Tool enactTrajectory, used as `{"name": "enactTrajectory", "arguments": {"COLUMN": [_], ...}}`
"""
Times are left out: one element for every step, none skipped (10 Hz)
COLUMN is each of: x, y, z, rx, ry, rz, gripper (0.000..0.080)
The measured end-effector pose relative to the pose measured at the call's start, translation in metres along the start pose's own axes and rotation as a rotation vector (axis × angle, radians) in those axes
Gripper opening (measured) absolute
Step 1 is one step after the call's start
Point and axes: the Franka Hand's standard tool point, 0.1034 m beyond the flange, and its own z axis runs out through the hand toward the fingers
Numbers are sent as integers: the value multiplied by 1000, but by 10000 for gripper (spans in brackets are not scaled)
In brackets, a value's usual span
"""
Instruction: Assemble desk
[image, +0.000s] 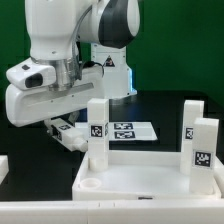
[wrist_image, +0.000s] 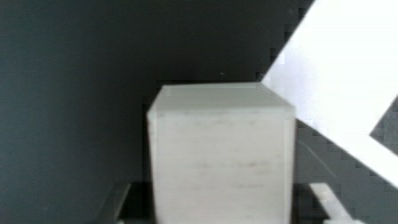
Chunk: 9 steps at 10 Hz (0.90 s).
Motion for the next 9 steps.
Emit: {"name": "enactTrajectory", "arguments": {"x": [-9,-19,-25,-25,-27,-29,-33,-34,-38], "y": [4,8,11,11,12,15,26,35,38], "z": [-1,1,2,2,2,2,-2,-9,-10], "rx": [9,17,20,19,19,16,-3,-42,-50], "ry": [5,10,14,5,-2,-1,17,43,56], "rz": [-158,-288,-357,-406,-457,-511,-653,-755,-873], "gripper": [285,285,285,285,285,285,285,285,285]}}
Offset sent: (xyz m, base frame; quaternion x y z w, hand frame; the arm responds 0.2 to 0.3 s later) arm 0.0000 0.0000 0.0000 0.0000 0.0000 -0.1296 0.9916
